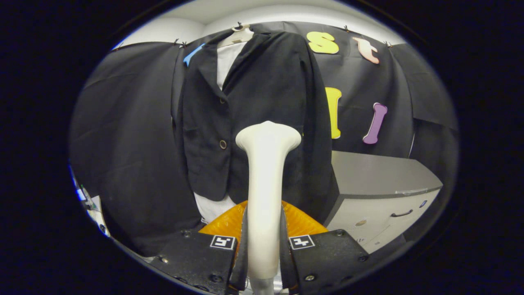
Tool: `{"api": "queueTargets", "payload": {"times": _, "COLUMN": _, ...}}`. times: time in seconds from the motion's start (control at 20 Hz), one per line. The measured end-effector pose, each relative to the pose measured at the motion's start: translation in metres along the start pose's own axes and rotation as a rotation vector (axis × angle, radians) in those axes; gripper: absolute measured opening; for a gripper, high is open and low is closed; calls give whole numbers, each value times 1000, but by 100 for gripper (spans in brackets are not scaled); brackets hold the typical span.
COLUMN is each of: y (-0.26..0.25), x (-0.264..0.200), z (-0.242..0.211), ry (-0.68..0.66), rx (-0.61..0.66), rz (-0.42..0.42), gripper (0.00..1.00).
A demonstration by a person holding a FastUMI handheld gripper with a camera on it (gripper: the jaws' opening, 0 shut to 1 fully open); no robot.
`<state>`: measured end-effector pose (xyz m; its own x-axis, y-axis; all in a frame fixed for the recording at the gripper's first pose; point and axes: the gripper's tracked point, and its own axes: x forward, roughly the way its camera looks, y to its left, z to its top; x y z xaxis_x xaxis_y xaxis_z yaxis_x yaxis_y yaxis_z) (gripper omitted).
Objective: Iron the clothes twice with a garment steamer, once on the left side and once on the right side.
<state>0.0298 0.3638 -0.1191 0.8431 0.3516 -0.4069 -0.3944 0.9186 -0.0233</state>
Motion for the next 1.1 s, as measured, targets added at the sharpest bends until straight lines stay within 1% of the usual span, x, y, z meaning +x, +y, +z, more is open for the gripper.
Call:
{"api": "queueTargets", "payload": {"times": 0.25, "y": -2, "x": 4, "z": -45, "ry": 90, "rx": 16, "rz": -11, "gripper": 35}}
{"api": "queueTargets", "payload": {"times": 0.5, "y": 2, "x": 14, "z": -91, "ry": 193, "rx": 50, "rz": 0, "gripper": 35}}
{"api": "queueTargets", "payload": {"times": 0.8, "y": 5, "x": 27, "z": -142, "ry": 317, "rx": 55, "rz": 4, "gripper": 35}}
{"api": "queueTargets", "payload": {"times": 0.9, "y": 11, "x": 20, "z": -133, "ry": 298, "rx": 84, "rz": 23, "gripper": 35}}
{"api": "queueTargets", "payload": {"times": 0.95, "y": 15, "x": 15, "z": -118, "ry": 261, "rx": 67, "rz": 41, "gripper": 35}}
{"api": "queueTargets", "payload": {"times": 1.1, "y": 31, "x": -5, "z": -51, "ry": 125, "rx": 24, "rz": 91, "gripper": 35}}
